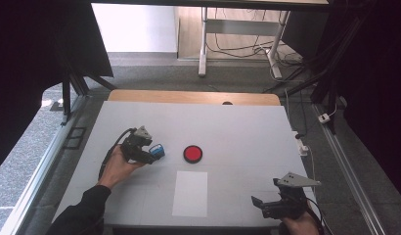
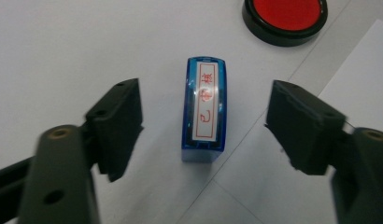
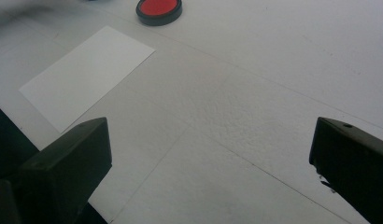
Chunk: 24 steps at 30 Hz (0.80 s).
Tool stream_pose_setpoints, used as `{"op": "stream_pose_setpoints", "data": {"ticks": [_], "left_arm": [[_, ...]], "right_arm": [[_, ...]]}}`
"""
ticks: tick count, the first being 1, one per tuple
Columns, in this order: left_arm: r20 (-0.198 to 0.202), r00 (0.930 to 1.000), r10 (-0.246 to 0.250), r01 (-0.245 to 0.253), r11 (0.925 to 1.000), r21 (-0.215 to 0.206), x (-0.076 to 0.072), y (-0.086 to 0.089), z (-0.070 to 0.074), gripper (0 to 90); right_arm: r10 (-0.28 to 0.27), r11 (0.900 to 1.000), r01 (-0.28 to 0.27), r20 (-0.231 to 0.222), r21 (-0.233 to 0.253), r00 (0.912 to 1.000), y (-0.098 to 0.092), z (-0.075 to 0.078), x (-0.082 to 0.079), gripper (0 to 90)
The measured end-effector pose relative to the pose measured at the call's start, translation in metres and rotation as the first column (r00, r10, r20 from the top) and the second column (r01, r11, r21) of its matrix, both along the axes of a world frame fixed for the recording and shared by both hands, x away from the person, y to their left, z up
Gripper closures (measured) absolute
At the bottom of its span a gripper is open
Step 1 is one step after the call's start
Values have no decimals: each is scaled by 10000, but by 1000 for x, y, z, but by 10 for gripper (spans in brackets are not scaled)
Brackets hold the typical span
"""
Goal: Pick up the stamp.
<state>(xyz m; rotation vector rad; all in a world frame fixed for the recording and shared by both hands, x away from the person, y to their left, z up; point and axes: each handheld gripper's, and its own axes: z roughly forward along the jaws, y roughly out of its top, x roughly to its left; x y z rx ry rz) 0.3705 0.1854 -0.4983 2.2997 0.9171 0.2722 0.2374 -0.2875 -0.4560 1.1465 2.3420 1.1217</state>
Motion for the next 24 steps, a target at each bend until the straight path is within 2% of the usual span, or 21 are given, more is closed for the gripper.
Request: {"op": "stream_pose_setpoints", "data": {"ticks": [3,5,10,13,17,24], "left_arm": [[3,10000,-62,62,9999,115,1,-1,0,372],[94,9999,-119,115,9993,356,1,-3,1,424],[109,9998,-169,165,9991,399,1,-4,2,533],[30,9998,-217,216,9989,407,2,-5,1,563],[48,9997,-230,227,9984,514,3,-6,2,690],[-36,9999,-169,171,9988,465,3,-5,2,704]], "right_arm": [[13,10000,-13,15,1,10000,0,0,0,0],[29,10000,-29,10,0,10000,0,0,0,0],[65,10000,-65,13,-60,10000,1,0,0,0],[80,9999,-80,24,-75,10000,1,0,0,0],[168,9997,-167,24,-152,9999,2,0,0,0],[166,9997,-166,39,-176,9999,2,0,-1,0]]}}
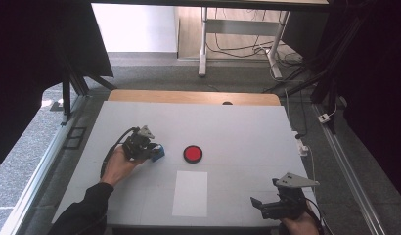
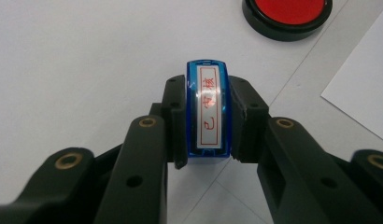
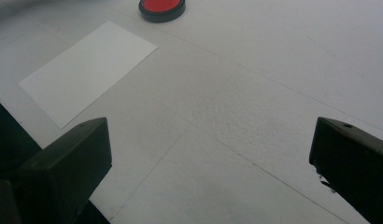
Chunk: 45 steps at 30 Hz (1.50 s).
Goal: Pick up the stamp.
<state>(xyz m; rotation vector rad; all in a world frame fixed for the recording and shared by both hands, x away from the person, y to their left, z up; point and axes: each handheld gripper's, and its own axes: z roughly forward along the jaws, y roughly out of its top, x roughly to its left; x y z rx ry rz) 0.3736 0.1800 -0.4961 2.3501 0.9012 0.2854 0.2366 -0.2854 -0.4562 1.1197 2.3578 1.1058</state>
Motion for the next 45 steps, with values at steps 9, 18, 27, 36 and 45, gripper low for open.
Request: {"op": "stream_pose_setpoints", "data": {"ticks": [9,18,27,36,45], "left_arm": [[-253,9997,50,-55,9998,-189,-3,1,4,704],[84,9995,319,-313,9971,-687,-11,5,16,704],[199,9983,553,-529,9930,-1057,-25,7,34,704],[518,9983,272,-192,9886,-1490,-40,8,47,704],[875,9962,-30,196,9816,-1897,-52,10,56,704]], "right_arm": [[5,10000,-5,8,4,10000,0,0,0,0],[-20,10000,20,41,7,10000,0,1,0,0],[-54,9999,54,50,98,10000,-1,1,0,0],[-81,9998,80,70,181,9999,-2,1,0,0],[-65,9998,64,53,172,10000,-1,1,0,0]]}}
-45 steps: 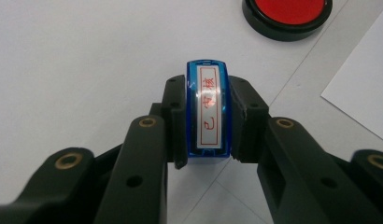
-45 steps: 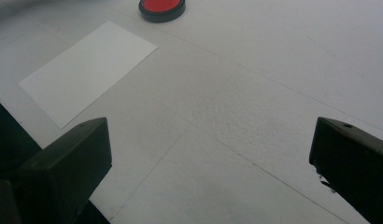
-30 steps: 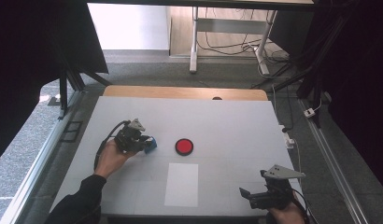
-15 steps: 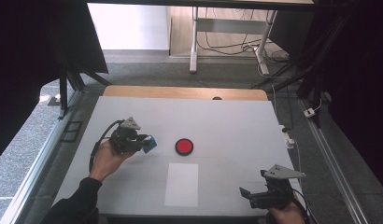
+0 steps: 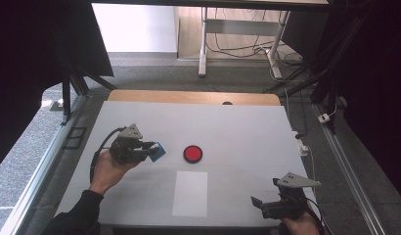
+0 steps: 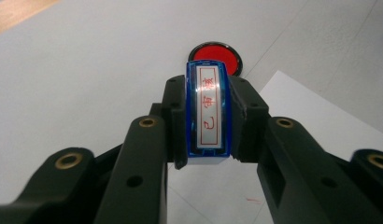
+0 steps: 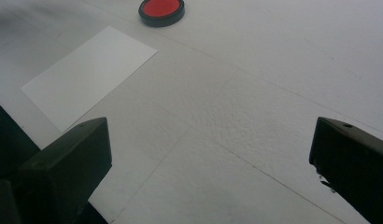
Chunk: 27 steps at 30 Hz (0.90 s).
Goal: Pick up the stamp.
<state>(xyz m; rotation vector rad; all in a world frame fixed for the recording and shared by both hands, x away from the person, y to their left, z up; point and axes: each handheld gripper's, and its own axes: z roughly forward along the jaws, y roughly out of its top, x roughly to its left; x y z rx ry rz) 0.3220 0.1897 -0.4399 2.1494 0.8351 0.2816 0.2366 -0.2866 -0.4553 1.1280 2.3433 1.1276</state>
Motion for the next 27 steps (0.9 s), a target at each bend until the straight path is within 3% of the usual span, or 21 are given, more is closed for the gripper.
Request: {"op": "stream_pose_setpoints", "data": {"ticks": [8,14,20,21,27], "left_arm": [[266,9969,-745,749,9971,-141,-7,-7,6,704],[269,9929,-1156,1168,9918,-518,-11,-13,10,704],[290,9863,-1625,1645,9821,-914,-15,-20,14,704],[276,9828,-1824,1843,9770,-1075,-17,-23,16,704],[307,9733,-2273,2294,9651,-1266,-21,-31,18,704]], "right_arm": [[-5,10000,5,19,37,10000,-1,0,0,0],[-1,10000,1,16,31,10000,0,0,0,0],[93,9999,-93,31,-55,10000,0,0,1,0],[108,9999,-108,29,-57,9999,1,0,1,0],[128,9999,-128,23,-26,9999,1,0,1,0]]}}
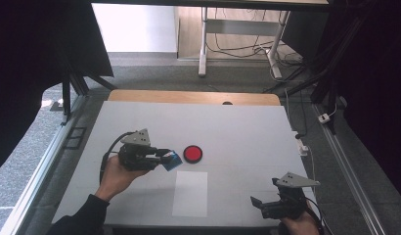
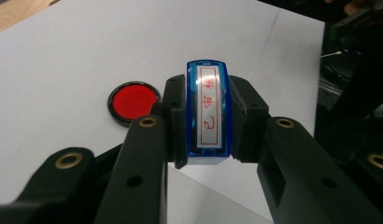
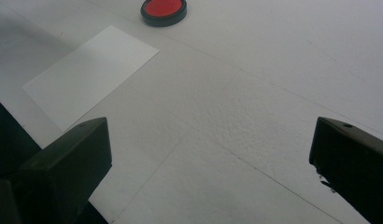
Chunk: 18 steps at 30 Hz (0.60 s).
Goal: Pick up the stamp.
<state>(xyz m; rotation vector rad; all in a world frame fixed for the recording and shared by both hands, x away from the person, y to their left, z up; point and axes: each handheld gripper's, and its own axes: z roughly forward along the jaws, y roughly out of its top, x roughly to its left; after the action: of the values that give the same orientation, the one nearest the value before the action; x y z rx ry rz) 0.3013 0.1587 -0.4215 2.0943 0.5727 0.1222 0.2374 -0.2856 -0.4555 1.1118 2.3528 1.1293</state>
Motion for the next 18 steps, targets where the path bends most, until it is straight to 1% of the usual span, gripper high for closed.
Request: {"op": "stream_pose_setpoints", "data": {"ticks": [3,8,12,18], "left_arm": [[27,9998,-180,180,9998,-79,-2,-4,1,704],[28,9987,-515,516,9979,-382,-5,-9,4,704],[47,9976,-697,698,9964,-476,-7,-11,5,704],[24,9966,-818,818,9953,-526,-8,-13,6,704]], "right_arm": [[-7,10000,7,-8,-38,10000,0,0,0,0],[11,10000,-11,-24,-46,10000,1,0,0,0],[16,10000,-16,-26,-57,10000,1,0,0,0],[17,10000,-17,-32,-64,10000,1,0,0,0]]}}
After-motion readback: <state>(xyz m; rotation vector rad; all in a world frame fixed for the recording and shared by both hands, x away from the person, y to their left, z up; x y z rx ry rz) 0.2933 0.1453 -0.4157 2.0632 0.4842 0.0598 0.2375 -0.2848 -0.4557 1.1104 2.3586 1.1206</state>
